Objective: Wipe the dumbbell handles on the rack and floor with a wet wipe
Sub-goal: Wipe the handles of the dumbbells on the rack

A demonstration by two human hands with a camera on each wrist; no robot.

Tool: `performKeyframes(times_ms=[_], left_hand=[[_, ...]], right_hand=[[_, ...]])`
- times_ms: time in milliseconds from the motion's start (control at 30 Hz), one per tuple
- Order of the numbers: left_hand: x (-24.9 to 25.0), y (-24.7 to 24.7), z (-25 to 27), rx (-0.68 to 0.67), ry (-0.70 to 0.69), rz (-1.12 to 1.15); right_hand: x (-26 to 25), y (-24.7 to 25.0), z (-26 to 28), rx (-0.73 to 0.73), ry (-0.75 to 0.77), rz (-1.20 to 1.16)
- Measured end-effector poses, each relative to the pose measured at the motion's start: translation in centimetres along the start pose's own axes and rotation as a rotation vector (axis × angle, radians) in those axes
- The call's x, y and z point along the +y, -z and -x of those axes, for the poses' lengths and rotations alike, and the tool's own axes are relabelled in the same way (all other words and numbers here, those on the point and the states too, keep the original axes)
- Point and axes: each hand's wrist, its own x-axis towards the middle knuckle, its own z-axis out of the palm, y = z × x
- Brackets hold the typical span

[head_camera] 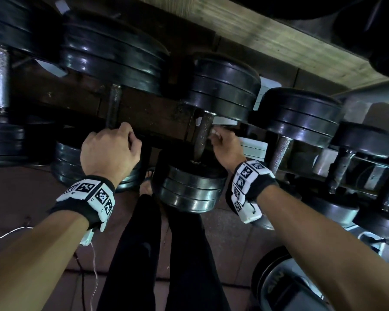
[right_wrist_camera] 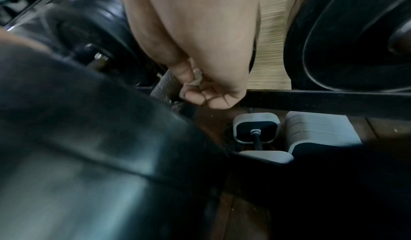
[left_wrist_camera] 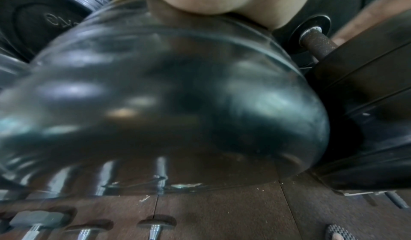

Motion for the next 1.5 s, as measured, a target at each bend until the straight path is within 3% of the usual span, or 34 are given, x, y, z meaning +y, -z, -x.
performKeyframes(times_ms=[100, 167, 267, 400, 800, 867, 967, 1033, 1133, 1267, 1333, 1400, 1500], left_hand=[[0.1, 0.1, 0.0, -0.009, 0.001, 0.003], [0.1, 0.1, 0.0, -0.015, 0.003, 0.000], [0.0, 0.0, -0.1, -0.002, -0.004, -0.004], [-0.1, -0.3, -0.1, -0.005, -0.006, -0.024], [-0.1, -0.2, -0.1, -0.016, -0.007, 0.001], [-0.1, -0.2, -0.1, -0.023, 0.000, -0.002], [-0.1, -0.2, -0.1, -0.035, 0.006, -0.008], [0.0, -0.1, -0.1, -0.039, 0.011, -0.010], [0.0, 0.0, -0.1, -0.042, 0.009, -0.008], [0.0, 0.0, -0.2, -0.052, 0.009, -0.019], [0.1, 0.1, -0.1, -0.052, 0.008, -0.017], [0.1, 0.1, -0.1, -0.045, 0.010, -0.014], [0.0, 0.0, -0.1, -0.042, 0.011, -0.010]], right_hand=[[1.8, -0.4, 2.2, -0.220, 0.088, 0.051], [2.6, -0.6, 2.5, -0.284, 0.069, 0.093], [2.6, -0.7, 0.2, -0.184, 0.019, 0.070], [1.0, -0.3, -3.8, -0.038, -0.094, -0.187], [2.8, 0.1, 1.8, -0.414, 0.020, 0.057], [3.5, 0.3, 0.9, -0.295, -0.006, 0.018], [2.3, 0.6, -0.6, 0.060, -0.055, -0.115], [1.0, 0.1, -0.6, 0.190, -0.046, -0.098], [0.7, -1.1, 1.2, 0.183, -0.028, -0.110], [2.2, -0.4, 4.3, -0.126, -0.039, -0.064], [2.2, 0.6, 4.8, -0.181, -0.009, -0.037], [1.3, 1.4, 3.9, -0.050, 0.015, -0.028], [-0.6, 1.9, 2.0, 0.270, 0.053, -0.048]])
